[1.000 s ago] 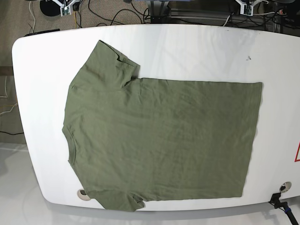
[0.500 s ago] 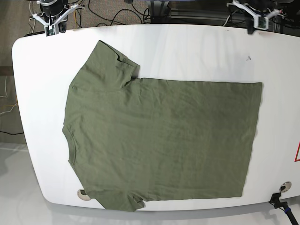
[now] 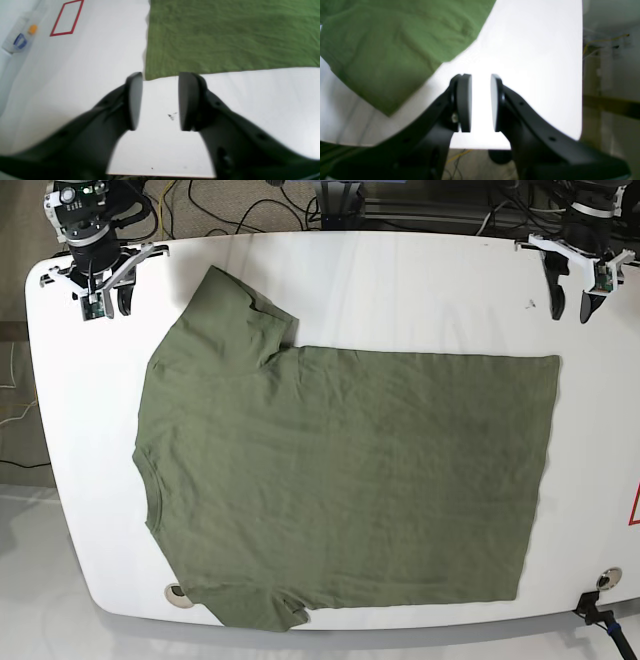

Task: Fold the T-shirt properly
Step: 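Move right gripper to the sleeve by the collar, left to the hem corner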

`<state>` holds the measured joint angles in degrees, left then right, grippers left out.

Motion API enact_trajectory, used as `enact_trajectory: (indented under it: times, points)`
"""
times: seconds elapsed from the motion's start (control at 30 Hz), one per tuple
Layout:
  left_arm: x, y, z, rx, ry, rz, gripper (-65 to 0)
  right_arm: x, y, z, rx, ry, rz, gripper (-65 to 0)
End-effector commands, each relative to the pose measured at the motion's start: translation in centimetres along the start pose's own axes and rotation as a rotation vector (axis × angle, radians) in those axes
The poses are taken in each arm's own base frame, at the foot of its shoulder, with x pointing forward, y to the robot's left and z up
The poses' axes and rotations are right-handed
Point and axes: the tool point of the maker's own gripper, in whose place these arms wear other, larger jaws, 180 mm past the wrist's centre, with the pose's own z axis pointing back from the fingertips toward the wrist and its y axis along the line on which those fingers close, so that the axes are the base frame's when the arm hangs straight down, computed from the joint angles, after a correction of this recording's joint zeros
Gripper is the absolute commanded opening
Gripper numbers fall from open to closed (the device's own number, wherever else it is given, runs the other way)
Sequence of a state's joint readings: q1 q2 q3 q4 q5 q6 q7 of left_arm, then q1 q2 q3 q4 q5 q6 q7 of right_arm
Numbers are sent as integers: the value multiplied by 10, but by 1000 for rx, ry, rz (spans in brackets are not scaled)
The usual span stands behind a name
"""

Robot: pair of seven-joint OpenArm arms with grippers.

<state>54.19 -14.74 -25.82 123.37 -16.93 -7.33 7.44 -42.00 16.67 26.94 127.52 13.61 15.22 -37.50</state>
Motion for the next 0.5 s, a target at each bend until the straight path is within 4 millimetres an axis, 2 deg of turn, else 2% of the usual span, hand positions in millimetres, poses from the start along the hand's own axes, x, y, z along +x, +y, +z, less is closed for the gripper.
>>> enact_trajectory:
  times: [0.0, 0.1, 0.33, 0.4, 0.47]
  points:
    - [12, -3, 0, -24, -27, -1, -373, 8, -5, 4, -12, -8, 14, -534]
    - [11, -6, -3, -39, -24, -10, -362, 3, -3, -3, -7, 29, 5, -523]
    - [16, -4, -7, -34, -38, -14, -353, 19, 53, -29, 80, 51, 171, -509]
    - [18, -4, -9, -33, -41, -18, -349, 20, 65, -31, 91, 53, 231, -498]
    - [20, -3, -11, -31, -45, -20, -345, 19, 69, -33, 84, 63, 271, -486]
